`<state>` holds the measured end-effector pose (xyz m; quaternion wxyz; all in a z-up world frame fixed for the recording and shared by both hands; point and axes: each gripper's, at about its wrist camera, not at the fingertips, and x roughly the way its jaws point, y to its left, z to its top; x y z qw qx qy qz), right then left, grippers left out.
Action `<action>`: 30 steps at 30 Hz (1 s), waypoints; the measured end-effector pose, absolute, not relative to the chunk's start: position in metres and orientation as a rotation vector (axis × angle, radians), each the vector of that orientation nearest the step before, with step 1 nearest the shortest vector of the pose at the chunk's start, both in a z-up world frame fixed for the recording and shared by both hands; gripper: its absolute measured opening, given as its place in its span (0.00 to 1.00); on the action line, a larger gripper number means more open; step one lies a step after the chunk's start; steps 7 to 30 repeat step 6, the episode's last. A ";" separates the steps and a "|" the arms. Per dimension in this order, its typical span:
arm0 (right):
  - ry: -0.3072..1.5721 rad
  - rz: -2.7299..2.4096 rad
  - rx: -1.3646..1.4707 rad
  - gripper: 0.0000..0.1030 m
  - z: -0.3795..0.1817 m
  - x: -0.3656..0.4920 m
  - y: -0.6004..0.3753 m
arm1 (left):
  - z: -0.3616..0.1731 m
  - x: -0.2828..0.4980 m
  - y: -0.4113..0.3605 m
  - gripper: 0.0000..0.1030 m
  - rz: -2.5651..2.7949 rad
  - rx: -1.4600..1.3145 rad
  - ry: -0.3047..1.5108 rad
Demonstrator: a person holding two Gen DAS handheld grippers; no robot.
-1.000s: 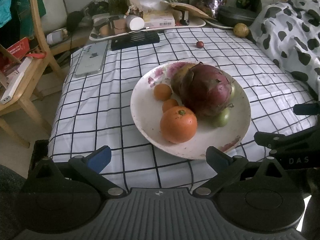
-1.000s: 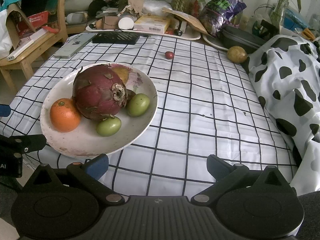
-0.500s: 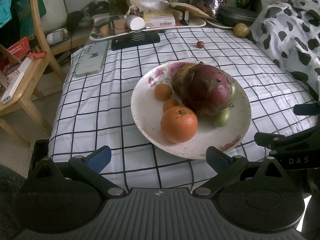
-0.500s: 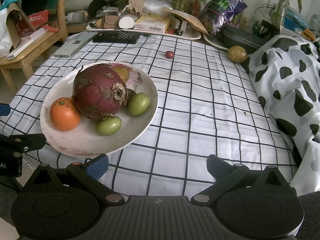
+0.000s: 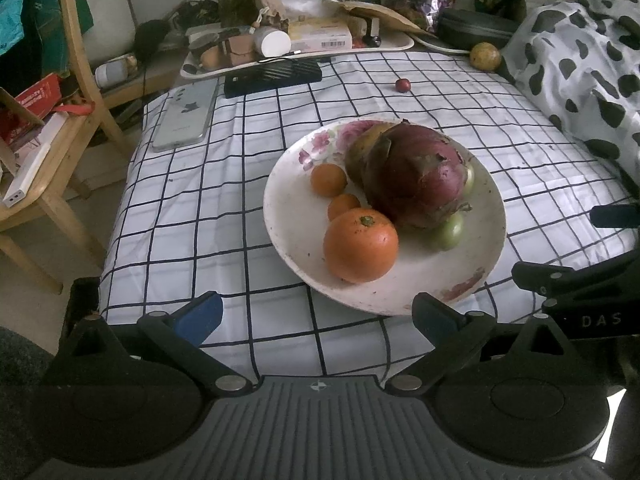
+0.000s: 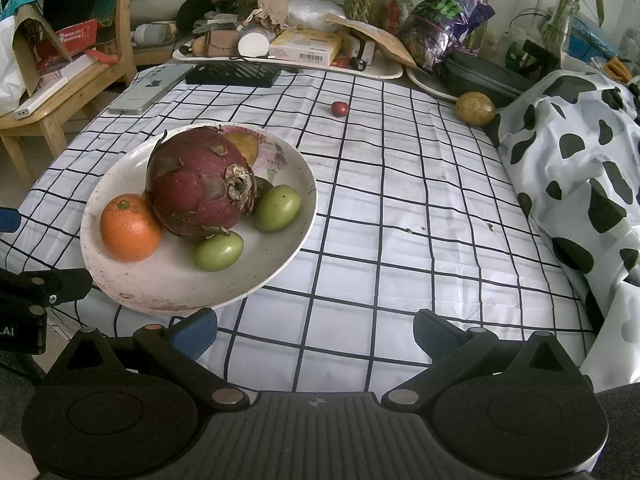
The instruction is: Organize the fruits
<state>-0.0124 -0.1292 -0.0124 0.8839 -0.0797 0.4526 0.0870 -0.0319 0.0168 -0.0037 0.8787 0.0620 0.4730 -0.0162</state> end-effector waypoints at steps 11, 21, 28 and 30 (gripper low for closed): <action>0.942 0.181 -0.165 1.00 -0.012 -0.012 -0.129 | -0.003 -0.031 0.017 1.00 -0.036 0.121 0.983; 0.942 0.181 -0.165 1.00 -0.012 -0.012 -0.129 | -0.003 -0.031 0.017 1.00 -0.036 0.121 0.983; 0.942 0.181 -0.165 1.00 -0.012 -0.012 -0.129 | -0.003 -0.031 0.017 1.00 -0.036 0.121 0.983; 0.942 0.181 -0.165 1.00 -0.012 -0.012 -0.129 | -0.003 -0.031 0.017 1.00 -0.036 0.121 0.983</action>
